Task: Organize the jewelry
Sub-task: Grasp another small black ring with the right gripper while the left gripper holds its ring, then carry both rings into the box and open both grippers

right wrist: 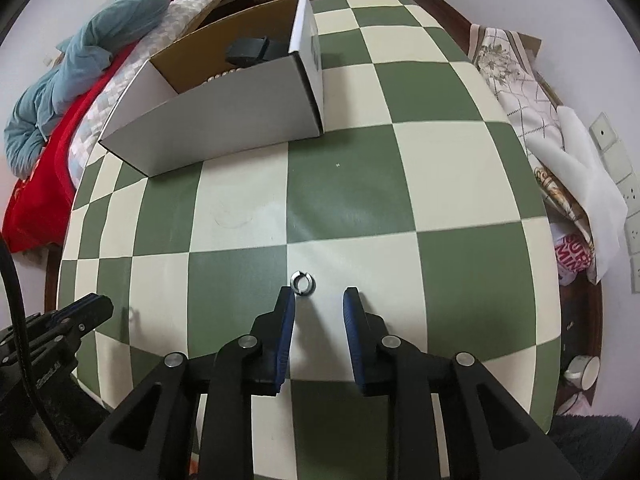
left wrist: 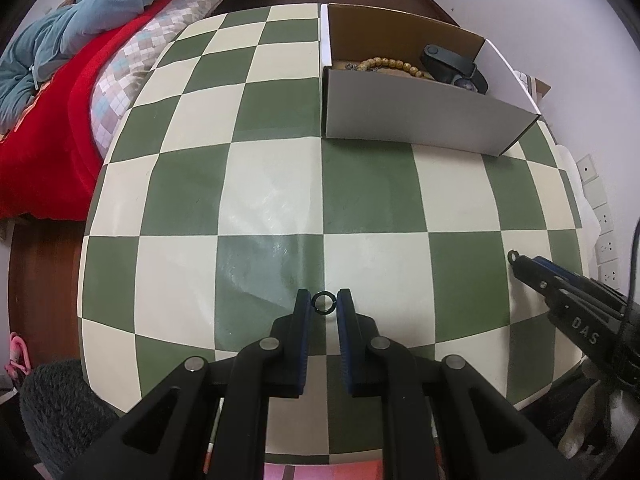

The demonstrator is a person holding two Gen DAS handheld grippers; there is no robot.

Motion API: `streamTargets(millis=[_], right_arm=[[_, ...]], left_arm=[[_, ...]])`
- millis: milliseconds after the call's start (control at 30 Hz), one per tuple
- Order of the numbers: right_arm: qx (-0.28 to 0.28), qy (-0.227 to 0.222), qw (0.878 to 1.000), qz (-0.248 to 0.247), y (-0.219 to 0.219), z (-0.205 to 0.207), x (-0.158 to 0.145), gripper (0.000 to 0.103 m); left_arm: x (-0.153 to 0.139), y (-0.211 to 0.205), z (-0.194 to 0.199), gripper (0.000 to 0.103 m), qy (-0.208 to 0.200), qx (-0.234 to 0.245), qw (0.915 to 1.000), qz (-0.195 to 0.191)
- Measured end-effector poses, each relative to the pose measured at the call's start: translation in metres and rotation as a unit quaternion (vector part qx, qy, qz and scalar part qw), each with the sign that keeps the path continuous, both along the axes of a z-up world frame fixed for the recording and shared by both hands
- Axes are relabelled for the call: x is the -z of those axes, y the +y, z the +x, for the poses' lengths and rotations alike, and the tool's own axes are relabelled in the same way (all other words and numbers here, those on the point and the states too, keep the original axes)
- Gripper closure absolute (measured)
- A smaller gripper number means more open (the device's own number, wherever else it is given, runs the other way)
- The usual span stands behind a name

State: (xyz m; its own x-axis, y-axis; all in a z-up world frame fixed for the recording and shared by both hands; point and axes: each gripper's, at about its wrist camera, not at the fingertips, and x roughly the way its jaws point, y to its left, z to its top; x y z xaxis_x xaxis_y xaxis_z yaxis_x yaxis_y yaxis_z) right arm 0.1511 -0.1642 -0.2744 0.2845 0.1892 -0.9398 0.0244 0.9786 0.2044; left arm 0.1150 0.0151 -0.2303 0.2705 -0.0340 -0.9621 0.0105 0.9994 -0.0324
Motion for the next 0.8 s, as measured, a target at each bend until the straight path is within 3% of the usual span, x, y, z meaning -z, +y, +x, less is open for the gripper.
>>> streamTargets(millis=[100, 300, 400, 633, 800], right_arm=[[-0.015, -0.003, 1.0, -0.012, 0.009, 0.003, 0.0, 0.069], [-0.041, -0.013, 0.997, -0.069, 0.031, 0.005, 0.001, 0.07], [-0.053, -0.022, 0.994, -0.09, 0.036, 0.001, 0.001, 0.091], [-0.036, -0.027, 0.997, -0.068, 0.027, -0.004, -0.003, 0.091], [0.003, -0.049, 0.999, -0.015, -0.003, -0.007, -0.025, 0.091]], left_arm=[[-0.001, 0.001, 0.002, 0.093, -0.002, 0.001, 1.0, 0.0], [-0.001, 0.002, 0.0, 0.093, -0.001, -0.001, 1.0, 0.002], [-0.001, 0.002, -0.001, 0.093, -0.001, -0.001, 1.0, 0.003], [-0.006, 0.001, -0.002, 0.093, -0.005, 0.0, 1.0, 0.002], [-0.019, 0.0, 0.0, 0.093, -0.015, 0.001, 0.9999, -0.006]])
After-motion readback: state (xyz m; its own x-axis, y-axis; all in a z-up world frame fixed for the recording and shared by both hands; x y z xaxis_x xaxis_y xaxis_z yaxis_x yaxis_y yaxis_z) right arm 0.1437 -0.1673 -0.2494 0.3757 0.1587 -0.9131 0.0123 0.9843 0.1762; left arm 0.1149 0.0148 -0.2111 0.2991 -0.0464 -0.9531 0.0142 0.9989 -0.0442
